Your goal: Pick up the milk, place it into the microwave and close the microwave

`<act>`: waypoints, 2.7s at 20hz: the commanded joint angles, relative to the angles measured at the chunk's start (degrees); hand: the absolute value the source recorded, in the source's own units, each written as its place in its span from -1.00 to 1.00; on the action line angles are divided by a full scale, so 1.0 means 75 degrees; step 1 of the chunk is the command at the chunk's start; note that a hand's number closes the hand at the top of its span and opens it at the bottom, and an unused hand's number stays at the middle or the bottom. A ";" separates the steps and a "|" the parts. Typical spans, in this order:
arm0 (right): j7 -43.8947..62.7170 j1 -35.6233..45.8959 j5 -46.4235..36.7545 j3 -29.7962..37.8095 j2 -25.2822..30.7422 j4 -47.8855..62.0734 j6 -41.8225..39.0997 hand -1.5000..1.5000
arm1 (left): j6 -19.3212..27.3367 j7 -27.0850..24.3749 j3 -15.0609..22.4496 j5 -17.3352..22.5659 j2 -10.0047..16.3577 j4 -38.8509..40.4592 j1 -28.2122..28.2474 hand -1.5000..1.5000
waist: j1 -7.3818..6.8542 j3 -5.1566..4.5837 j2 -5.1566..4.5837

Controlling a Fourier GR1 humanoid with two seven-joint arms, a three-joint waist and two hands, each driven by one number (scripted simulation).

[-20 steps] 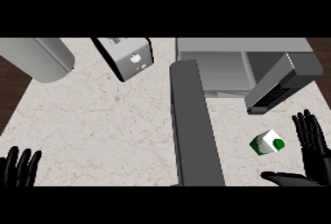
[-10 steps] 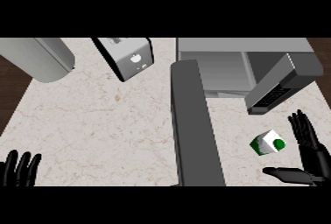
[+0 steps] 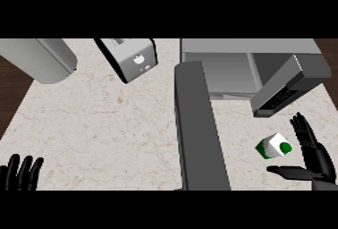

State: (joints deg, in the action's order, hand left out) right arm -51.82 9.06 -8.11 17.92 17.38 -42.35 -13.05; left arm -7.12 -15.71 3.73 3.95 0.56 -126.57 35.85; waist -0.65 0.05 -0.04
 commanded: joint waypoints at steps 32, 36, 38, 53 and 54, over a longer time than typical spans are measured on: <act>-0.1936 0.1351 0.0355 -0.0086 -0.0004 0.3283 -0.1903 1.00 | -0.0206 -0.0420 -0.0324 0.0219 0.0027 0.0541 -0.0122 -1.00 | -0.0065 0.0028 -0.0036; -0.1732 0.1432 0.0766 0.0104 0.0019 0.3085 -0.2062 1.00 | -0.0243 -0.0602 -0.0349 0.0158 0.0014 0.0687 -0.0153 -1.00 | -0.0022 0.0019 -0.0025; -0.1496 0.1467 0.0824 -0.0021 0.0000 0.2978 -0.2445 1.00 | -0.0125 -0.0219 -0.0296 0.0131 0.0029 0.0216 -0.0075 -1.00 | -0.0034 0.0025 -0.0018; -0.0370 0.1766 0.1190 -0.0626 -0.1215 0.1478 -0.1520 1.00 | -0.0348 -0.0344 -0.0666 0.0409 0.0045 0.0363 0.0149 -1.00 | 0.0133 -0.0016 0.0053; -0.0689 0.1254 0.1078 -0.0770 -0.1273 0.1471 -0.1504 1.00 | -0.0629 -0.0734 -0.0594 0.0465 0.0008 0.0359 0.0667 -1.00 | 0.0071 -0.0012 0.0045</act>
State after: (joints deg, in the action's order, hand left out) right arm -51.89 22.49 0.79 14.89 10.07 -27.44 -19.40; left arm -10.70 -19.05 -1.13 7.75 1.36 -124.74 38.39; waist -0.44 0.00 0.16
